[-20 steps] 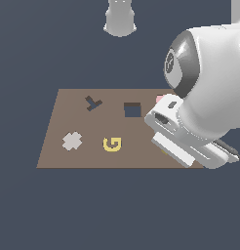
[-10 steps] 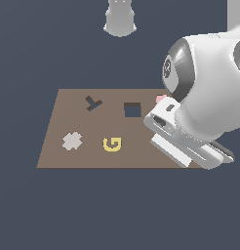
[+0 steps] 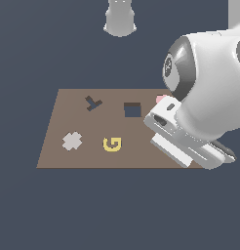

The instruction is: Insert a designated object into the corresponding slot on a board.

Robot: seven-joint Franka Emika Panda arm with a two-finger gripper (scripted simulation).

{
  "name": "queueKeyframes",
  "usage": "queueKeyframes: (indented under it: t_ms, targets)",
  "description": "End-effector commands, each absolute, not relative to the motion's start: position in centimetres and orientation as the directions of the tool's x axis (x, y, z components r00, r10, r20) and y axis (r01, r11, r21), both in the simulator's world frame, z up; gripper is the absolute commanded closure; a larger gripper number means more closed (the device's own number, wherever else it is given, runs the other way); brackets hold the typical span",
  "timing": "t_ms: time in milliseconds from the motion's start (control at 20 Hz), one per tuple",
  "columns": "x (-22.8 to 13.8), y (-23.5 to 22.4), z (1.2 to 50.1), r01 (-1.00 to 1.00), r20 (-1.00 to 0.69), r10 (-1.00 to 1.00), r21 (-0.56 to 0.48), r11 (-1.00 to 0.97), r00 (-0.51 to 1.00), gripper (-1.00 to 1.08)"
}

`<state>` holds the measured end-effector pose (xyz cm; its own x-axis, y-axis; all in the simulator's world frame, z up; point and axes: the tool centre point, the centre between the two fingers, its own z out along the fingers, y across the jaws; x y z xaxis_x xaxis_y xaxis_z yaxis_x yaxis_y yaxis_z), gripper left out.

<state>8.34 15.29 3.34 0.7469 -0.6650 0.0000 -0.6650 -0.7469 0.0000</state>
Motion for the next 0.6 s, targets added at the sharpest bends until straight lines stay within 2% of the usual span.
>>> queueKeyframes:
  t_ms: [0, 550]
  targets:
    - [8.3, 15.3, 3.3, -0.666, -0.001, -0.666, 0.001, -0.746, 0.746, 1.08]
    - [9.1, 12.1, 3.4, -0.774, 0.000, -0.774, 0.001, -0.633, 0.633, 1.08]
